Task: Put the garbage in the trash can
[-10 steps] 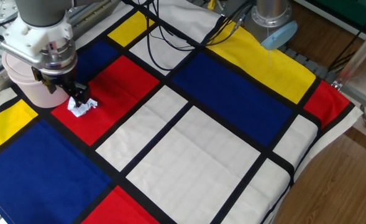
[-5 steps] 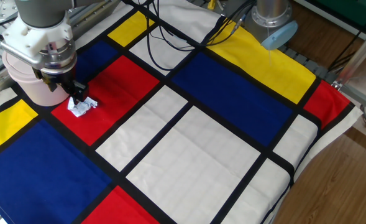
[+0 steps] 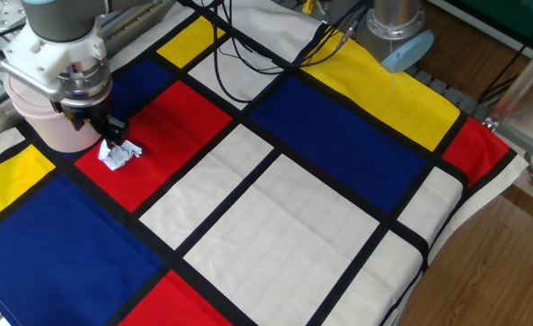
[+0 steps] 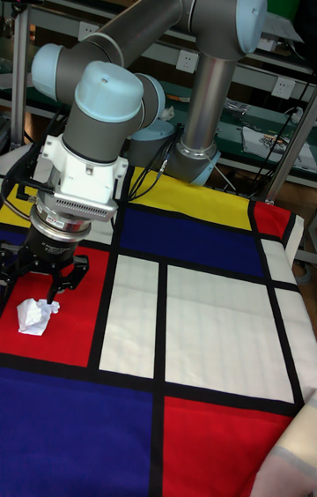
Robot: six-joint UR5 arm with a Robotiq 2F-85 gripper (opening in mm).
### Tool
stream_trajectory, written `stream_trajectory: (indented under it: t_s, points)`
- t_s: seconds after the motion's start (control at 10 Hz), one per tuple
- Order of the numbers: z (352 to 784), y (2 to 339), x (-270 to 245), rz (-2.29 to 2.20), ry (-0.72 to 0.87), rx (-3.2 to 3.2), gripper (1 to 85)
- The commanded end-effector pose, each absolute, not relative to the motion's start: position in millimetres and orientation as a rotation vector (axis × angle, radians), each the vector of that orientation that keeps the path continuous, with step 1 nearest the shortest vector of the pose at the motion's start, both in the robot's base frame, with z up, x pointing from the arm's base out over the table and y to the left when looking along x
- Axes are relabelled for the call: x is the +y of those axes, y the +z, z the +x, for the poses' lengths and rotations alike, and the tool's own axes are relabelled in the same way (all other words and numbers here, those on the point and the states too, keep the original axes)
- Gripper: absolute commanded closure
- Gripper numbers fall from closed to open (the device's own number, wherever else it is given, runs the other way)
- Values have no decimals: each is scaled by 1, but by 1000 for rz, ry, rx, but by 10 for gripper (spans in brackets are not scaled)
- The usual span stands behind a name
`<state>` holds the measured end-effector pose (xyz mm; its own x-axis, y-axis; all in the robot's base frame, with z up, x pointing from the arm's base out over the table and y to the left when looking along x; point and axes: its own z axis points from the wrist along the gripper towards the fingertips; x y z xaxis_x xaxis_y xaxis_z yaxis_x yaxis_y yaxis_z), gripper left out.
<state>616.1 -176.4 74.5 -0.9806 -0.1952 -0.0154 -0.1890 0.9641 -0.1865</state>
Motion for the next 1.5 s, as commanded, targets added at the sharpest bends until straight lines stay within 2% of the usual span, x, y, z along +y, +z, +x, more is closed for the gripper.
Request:
stream_trajectory:
  t_s: [0.0, 1.4]
  points:
    - [609, 75, -179, -287, -296, 3107, 240]
    - [584, 76, -179, -359, -289, 3199, 243]
